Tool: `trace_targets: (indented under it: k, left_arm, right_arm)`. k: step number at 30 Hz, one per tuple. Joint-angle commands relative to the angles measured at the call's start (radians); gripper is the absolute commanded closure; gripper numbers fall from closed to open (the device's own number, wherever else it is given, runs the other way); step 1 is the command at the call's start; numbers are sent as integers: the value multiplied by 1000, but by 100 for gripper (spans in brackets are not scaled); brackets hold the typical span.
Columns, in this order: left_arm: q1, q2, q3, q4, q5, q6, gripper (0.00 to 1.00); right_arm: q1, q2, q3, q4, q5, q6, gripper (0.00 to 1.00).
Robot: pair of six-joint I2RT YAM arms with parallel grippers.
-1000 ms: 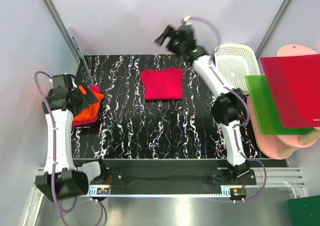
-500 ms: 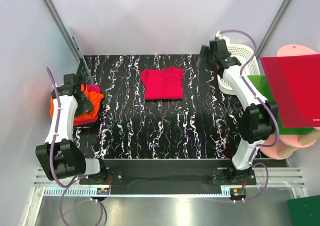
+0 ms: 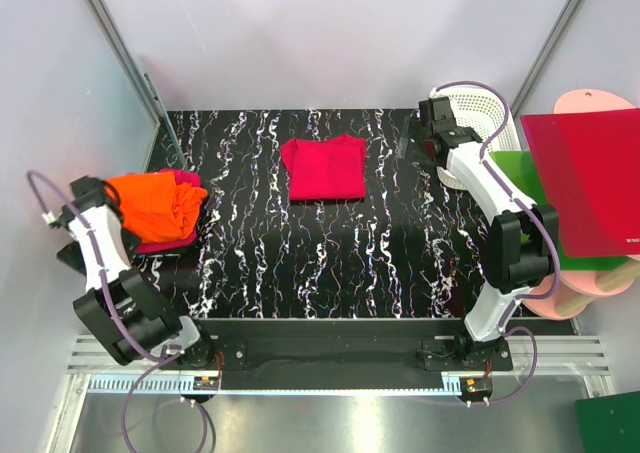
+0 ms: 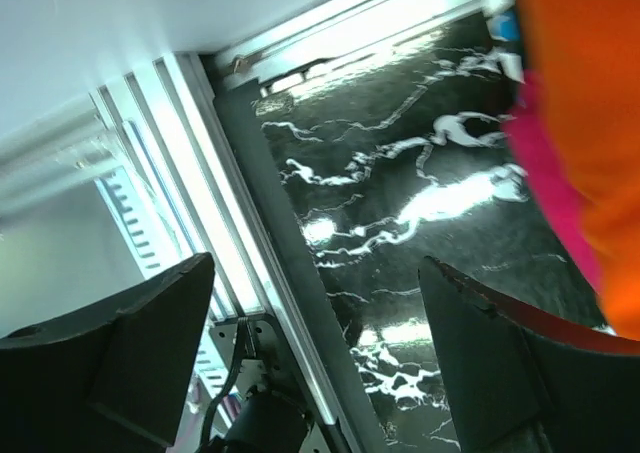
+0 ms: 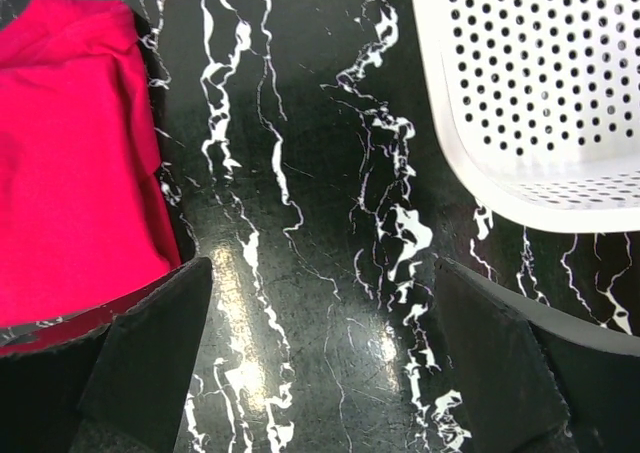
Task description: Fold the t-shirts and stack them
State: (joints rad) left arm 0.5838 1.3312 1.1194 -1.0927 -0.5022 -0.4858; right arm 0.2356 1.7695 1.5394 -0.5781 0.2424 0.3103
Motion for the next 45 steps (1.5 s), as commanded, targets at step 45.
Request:
trace_targets:
  k: [45]
  left_arm:
    - [140,-288,-579,321,1105,-188,4]
  right_arm:
    - [-4,176,240,-25,-210,142,0]
